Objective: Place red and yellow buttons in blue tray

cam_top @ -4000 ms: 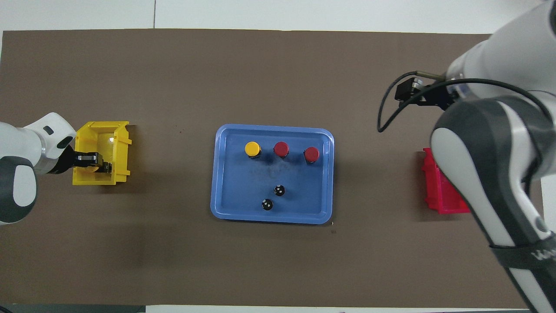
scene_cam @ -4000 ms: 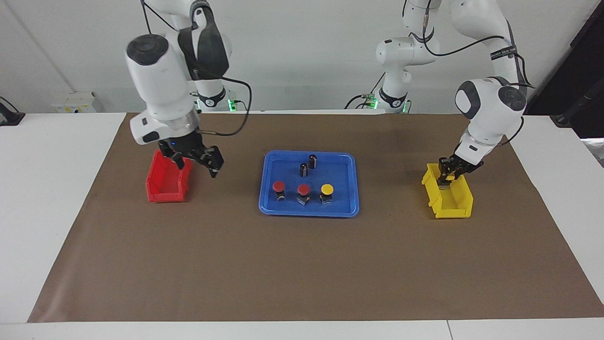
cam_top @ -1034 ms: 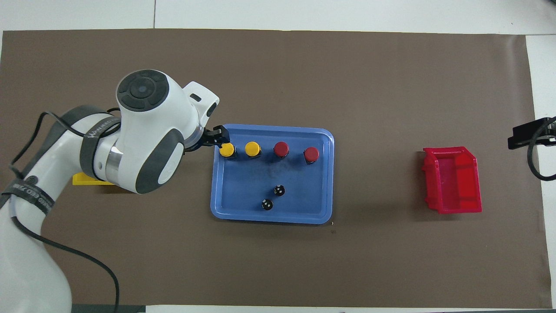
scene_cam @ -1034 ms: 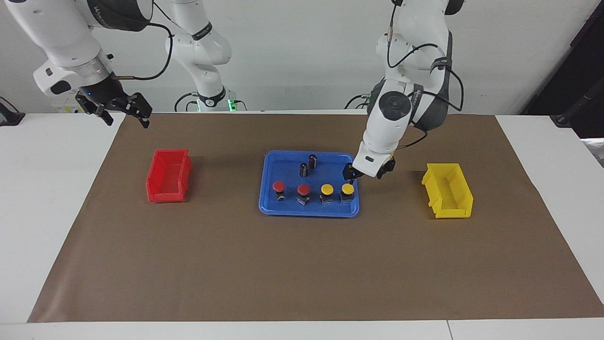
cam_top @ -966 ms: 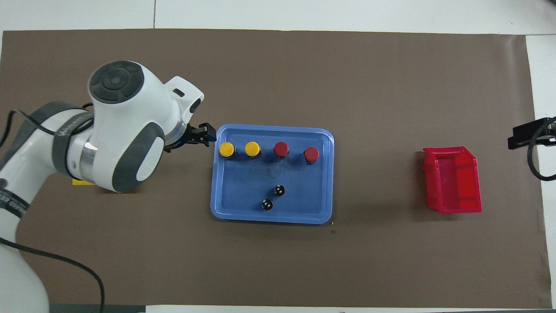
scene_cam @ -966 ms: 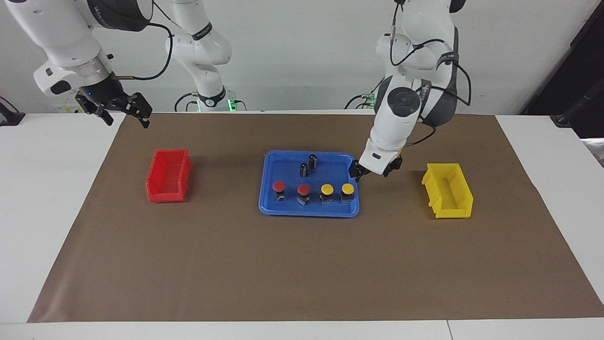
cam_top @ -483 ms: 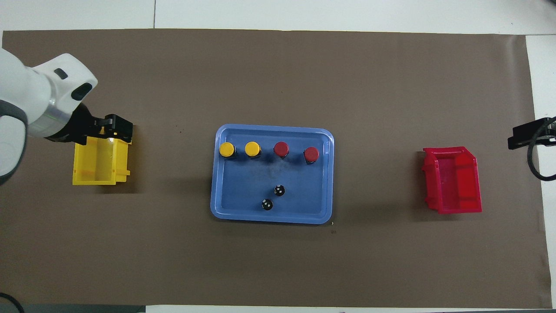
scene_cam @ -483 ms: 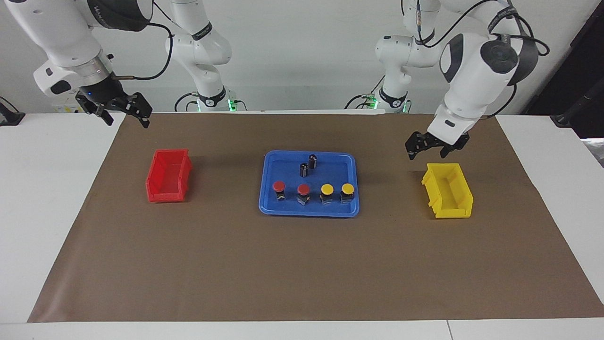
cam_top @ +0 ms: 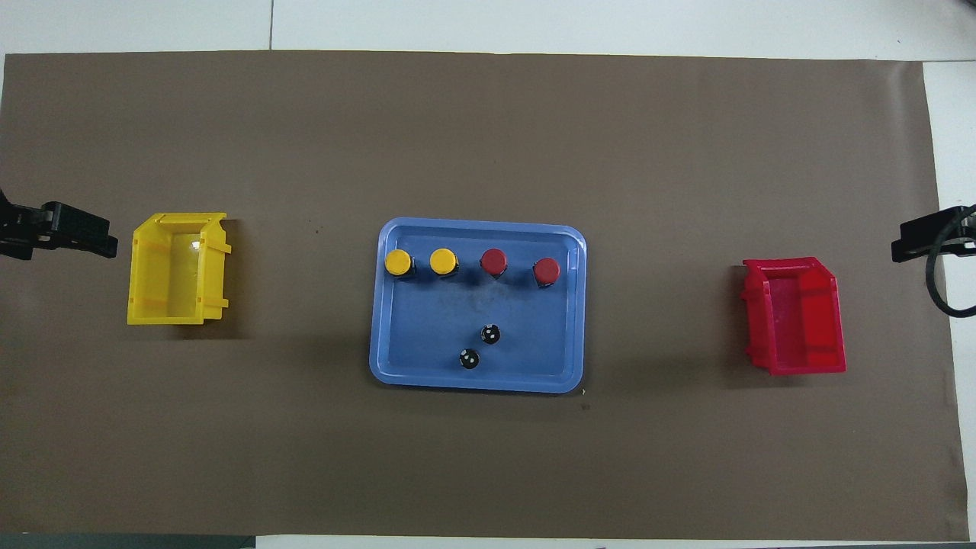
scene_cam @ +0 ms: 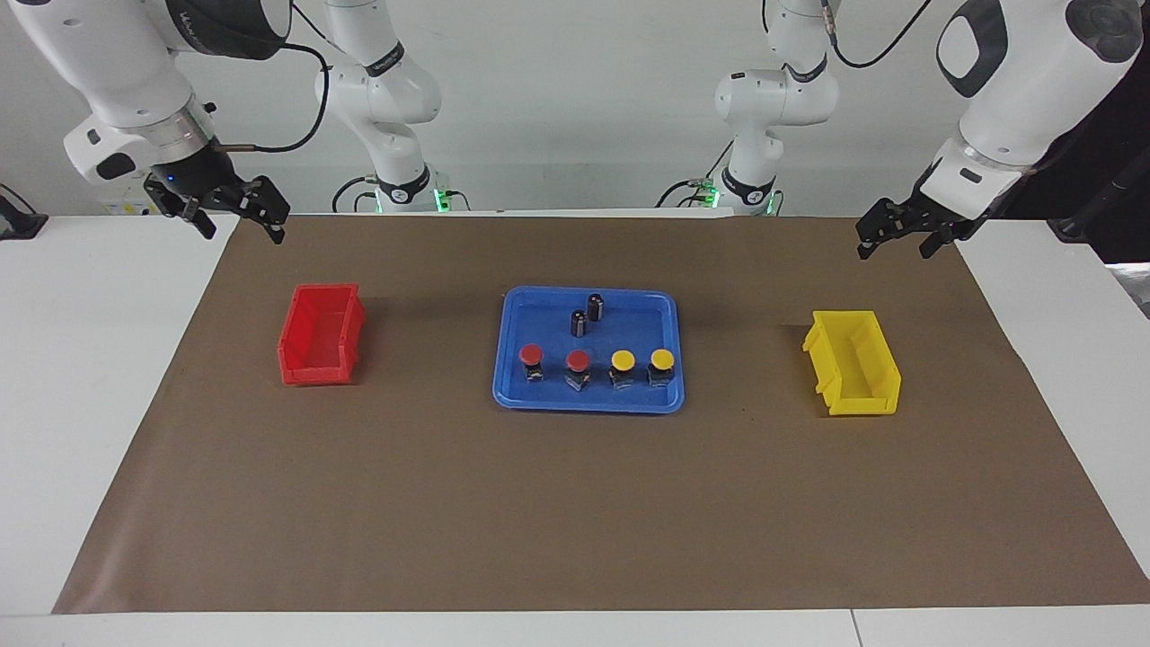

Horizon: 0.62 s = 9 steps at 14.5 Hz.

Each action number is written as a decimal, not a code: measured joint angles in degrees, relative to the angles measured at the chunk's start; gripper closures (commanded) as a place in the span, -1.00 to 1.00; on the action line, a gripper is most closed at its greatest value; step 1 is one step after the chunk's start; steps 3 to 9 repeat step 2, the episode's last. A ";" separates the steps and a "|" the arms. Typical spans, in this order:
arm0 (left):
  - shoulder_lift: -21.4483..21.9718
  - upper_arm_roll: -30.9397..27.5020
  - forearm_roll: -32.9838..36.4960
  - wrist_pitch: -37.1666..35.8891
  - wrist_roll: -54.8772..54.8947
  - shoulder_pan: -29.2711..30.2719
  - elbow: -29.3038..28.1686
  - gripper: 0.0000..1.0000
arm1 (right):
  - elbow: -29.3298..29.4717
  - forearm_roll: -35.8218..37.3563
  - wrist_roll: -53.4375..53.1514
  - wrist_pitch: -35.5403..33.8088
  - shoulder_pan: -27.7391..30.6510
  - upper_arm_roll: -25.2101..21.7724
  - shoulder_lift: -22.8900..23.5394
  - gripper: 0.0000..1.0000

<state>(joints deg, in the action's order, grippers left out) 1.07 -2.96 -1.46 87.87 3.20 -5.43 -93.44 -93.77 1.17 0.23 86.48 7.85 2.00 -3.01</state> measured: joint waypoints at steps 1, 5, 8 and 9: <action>-0.11 -0.01 0.00 0.02 1.67 0.80 0.49 -1.00 | 0.00 0.00 0.00 0.00 0.00 0.00 0.00 -1.00; -0.20 -0.01 0.00 0.04 2.92 1.63 0.89 -1.00 | 0.00 0.00 0.00 0.00 0.00 0.00 0.00 -1.00; -0.20 -0.01 0.00 0.04 2.92 1.63 0.89 -1.00 | 0.00 0.00 0.00 0.00 0.00 0.00 0.00 -1.00; -0.20 -0.01 0.00 0.04 2.92 1.63 0.89 -1.00 | 0.00 0.00 0.00 0.00 0.00 0.00 0.00 -1.00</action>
